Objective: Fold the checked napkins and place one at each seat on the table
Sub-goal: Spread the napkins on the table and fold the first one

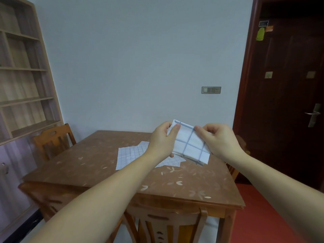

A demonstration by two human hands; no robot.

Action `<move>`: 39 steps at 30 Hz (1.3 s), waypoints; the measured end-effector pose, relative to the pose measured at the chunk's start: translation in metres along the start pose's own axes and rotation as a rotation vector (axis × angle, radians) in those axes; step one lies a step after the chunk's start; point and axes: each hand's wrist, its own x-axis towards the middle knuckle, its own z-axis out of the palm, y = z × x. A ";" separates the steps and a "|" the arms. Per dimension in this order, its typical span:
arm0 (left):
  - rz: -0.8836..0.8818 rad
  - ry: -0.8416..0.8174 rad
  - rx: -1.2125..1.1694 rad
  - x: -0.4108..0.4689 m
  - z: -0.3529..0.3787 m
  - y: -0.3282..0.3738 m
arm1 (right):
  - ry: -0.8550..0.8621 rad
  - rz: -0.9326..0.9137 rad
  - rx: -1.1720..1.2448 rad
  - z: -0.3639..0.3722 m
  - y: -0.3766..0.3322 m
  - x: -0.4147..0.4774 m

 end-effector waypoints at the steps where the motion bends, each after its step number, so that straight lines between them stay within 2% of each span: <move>1: 0.002 0.010 -0.007 0.000 0.000 -0.001 | 0.029 0.000 0.021 0.001 -0.001 -0.001; 3: 0.015 0.057 -0.033 0.000 0.002 -0.002 | 0.073 0.100 0.200 0.004 0.002 0.000; 6: 0.030 0.159 -0.070 0.002 0.005 -0.003 | -0.039 0.400 0.501 0.013 0.006 -0.002; 8: 0.034 0.212 -0.084 0.002 0.008 -0.005 | -0.035 0.479 0.579 0.020 0.005 -0.004; 10: 0.033 0.233 -0.101 0.001 0.011 -0.007 | 0.038 0.417 0.489 0.025 -0.002 -0.007; 14: 0.020 0.233 -0.135 0.000 0.013 -0.010 | 0.168 0.119 0.202 0.024 0.004 -0.008; 17: -0.031 0.189 -0.171 -0.001 0.015 -0.012 | 0.219 -0.015 0.048 0.022 0.012 -0.009; 19: -0.070 0.131 -0.157 0.000 0.012 -0.016 | 0.205 -0.061 0.035 0.017 0.015 -0.010; 21: -0.066 0.111 -0.031 0.005 0.006 -0.021 | 0.146 -0.119 0.014 0.011 0.018 -0.011; 25: 0.119 0.016 0.190 0.013 -0.002 -0.011 | 0.011 -0.256 -0.149 0.010 0.022 -0.007; 28: 0.220 -0.107 0.421 0.014 0.002 -0.002 | -0.032 -0.270 -0.118 0.010 0.021 -0.002; 30: 0.242 -0.123 0.447 0.012 0.005 -0.005 | -0.031 -0.257 -0.078 0.007 0.018 -0.001; 32: 0.246 -0.119 0.411 0.010 0.008 -0.010 | -0.025 -0.195 -0.029 0.004 0.018 -0.002; 34: 0.234 -0.074 0.350 0.009 0.014 -0.016 | -0.074 -0.018 0.140 0.003 0.021 -0.005; 37: 0.187 0.021 0.270 0.012 0.024 -0.020 | -0.314 0.340 0.542 0.006 0.032 -0.012; 39: 0.157 0.065 0.239 0.012 0.035 -0.021 | -0.407 0.461 0.697 0.011 0.043 -0.015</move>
